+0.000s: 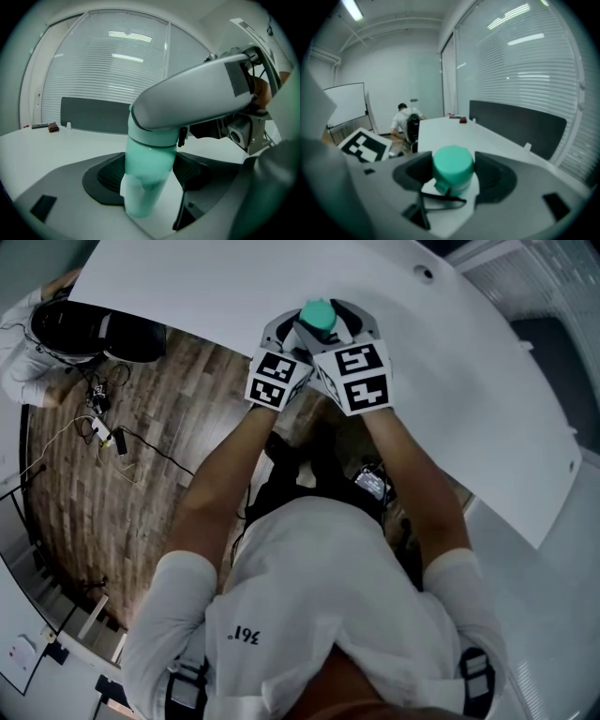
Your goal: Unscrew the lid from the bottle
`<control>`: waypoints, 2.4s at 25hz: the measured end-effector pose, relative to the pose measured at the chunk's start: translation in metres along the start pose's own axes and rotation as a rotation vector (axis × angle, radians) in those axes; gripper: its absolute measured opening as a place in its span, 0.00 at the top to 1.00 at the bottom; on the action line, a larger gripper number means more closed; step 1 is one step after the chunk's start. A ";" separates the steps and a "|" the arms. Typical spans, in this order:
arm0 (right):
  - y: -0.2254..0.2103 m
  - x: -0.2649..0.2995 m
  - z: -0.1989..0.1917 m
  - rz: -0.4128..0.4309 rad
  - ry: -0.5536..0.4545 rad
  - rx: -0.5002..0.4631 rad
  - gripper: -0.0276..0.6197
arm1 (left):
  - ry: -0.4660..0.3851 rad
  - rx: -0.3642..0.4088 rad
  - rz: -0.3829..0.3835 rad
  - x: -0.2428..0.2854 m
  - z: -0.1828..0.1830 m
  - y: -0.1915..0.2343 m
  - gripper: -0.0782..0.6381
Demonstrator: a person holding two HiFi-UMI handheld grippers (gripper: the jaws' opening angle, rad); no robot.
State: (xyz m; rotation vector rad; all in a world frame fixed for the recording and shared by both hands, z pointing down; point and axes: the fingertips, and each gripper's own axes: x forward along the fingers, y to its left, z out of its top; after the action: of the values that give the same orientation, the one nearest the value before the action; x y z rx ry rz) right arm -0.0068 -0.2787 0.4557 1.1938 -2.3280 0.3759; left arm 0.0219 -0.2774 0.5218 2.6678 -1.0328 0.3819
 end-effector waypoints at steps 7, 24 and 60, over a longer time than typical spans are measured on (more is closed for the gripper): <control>0.011 -0.004 -0.002 0.206 0.001 -0.126 0.52 | 0.034 0.095 -0.284 -0.006 -0.001 -0.012 0.43; 0.009 -0.004 -0.002 0.038 0.012 -0.005 0.51 | 0.002 0.020 0.010 -0.008 -0.013 -0.001 0.43; 0.018 -0.006 -0.004 -0.054 -0.010 0.034 0.51 | 0.056 -0.030 0.027 -0.012 -0.029 -0.001 0.43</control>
State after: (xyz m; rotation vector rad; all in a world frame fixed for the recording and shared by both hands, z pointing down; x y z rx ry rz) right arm -0.0166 -0.2623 0.4555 1.2749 -2.3012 0.3922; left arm 0.0100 -0.2600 0.5444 2.6034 -1.0507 0.4402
